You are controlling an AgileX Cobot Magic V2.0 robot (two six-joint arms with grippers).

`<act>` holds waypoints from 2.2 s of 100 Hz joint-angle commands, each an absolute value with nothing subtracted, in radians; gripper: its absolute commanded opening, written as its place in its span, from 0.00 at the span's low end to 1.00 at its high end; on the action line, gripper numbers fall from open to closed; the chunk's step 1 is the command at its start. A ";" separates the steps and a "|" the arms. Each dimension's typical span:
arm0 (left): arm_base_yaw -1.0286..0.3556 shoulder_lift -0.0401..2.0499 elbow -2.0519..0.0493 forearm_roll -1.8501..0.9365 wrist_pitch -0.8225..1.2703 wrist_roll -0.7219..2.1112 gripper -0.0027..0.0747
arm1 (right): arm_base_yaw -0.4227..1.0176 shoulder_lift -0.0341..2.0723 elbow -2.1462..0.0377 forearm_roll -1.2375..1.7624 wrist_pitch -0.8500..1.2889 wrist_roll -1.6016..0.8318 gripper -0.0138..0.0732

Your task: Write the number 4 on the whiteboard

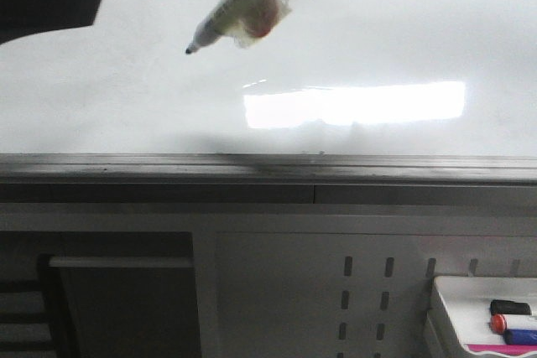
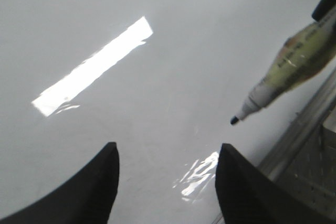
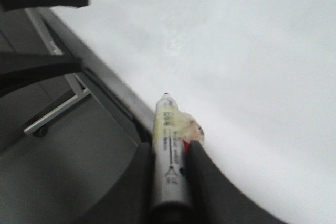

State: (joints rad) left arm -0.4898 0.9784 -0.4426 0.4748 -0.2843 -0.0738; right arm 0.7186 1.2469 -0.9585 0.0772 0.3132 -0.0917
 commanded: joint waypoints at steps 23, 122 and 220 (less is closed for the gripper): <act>-0.460 0.933 -0.459 0.402 -0.297 -0.086 0.51 | 0.621 1.441 -1.245 0.058 0.296 -0.099 0.08; -0.460 0.933 -0.443 0.402 -0.298 -0.086 0.51 | 0.635 1.360 -1.231 0.063 0.371 -0.133 0.08; -0.641 1.098 -0.443 0.577 -0.376 -0.086 0.51 | 0.832 1.414 -1.275 0.099 0.700 -0.151 0.08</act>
